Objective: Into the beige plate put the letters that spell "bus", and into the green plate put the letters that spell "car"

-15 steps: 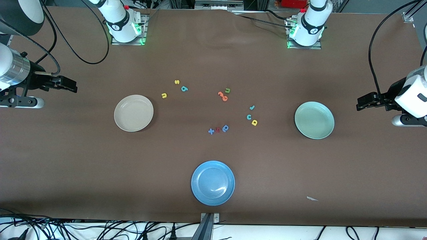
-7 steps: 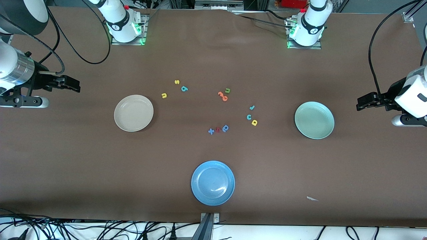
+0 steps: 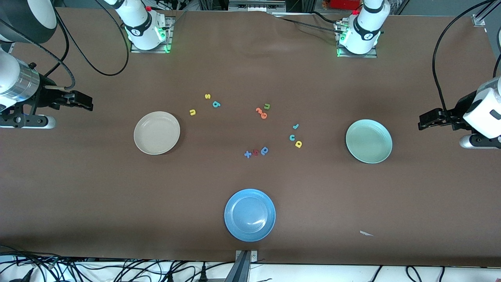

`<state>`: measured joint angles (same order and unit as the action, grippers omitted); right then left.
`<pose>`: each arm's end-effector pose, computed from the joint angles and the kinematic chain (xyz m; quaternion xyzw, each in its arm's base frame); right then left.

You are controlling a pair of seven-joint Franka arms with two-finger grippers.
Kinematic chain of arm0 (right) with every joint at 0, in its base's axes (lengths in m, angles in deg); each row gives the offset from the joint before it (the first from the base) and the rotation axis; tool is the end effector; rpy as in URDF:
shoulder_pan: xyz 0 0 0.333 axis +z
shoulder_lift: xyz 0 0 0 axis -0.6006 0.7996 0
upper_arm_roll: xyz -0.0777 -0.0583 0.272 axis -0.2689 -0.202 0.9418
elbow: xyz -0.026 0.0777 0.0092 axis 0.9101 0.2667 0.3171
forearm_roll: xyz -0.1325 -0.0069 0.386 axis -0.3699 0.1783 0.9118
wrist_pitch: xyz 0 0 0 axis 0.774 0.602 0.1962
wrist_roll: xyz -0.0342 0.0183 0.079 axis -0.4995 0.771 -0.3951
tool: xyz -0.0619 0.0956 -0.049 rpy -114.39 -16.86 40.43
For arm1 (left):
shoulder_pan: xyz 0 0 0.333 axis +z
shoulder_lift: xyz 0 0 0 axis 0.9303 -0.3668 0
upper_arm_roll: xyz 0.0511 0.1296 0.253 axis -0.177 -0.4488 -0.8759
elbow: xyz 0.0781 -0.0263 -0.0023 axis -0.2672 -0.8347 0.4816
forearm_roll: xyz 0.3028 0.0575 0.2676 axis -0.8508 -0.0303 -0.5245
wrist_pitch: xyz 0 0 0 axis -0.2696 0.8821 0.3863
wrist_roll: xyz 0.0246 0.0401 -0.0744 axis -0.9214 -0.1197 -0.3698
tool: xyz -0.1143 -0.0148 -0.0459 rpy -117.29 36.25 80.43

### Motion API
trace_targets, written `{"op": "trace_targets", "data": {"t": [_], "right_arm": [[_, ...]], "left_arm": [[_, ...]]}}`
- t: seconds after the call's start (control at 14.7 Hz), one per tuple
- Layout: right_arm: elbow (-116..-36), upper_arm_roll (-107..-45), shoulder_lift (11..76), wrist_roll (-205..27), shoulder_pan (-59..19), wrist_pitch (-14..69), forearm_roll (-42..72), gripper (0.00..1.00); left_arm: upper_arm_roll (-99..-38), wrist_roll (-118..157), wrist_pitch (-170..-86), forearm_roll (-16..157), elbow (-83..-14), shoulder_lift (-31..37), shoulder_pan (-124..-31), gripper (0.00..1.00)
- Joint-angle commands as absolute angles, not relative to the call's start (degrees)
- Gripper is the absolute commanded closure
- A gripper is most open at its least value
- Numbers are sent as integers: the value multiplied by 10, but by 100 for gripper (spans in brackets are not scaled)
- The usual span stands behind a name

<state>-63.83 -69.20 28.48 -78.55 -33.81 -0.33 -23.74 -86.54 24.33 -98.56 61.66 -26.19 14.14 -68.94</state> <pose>0.6002 0.0418 0.5153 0.9975 -0.0079 -0.0677 0.0194 0.6332 -0.0071 0.5268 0.9991 0.0084 -0.0417 0.0014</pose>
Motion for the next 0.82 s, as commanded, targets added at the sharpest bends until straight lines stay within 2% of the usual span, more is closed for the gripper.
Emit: {"op": "trace_targets", "data": {"t": [0.0,0.75], "right_arm": [[-628,-692,292,-795,-337,1,-245,0],[-628,-692,296,-795,-340,9,-245,0]], "left_arm": [[-870,246,-992,628,-272,150,-692,0],[-870,246,-992,628,-272,150,-692,0]]}}
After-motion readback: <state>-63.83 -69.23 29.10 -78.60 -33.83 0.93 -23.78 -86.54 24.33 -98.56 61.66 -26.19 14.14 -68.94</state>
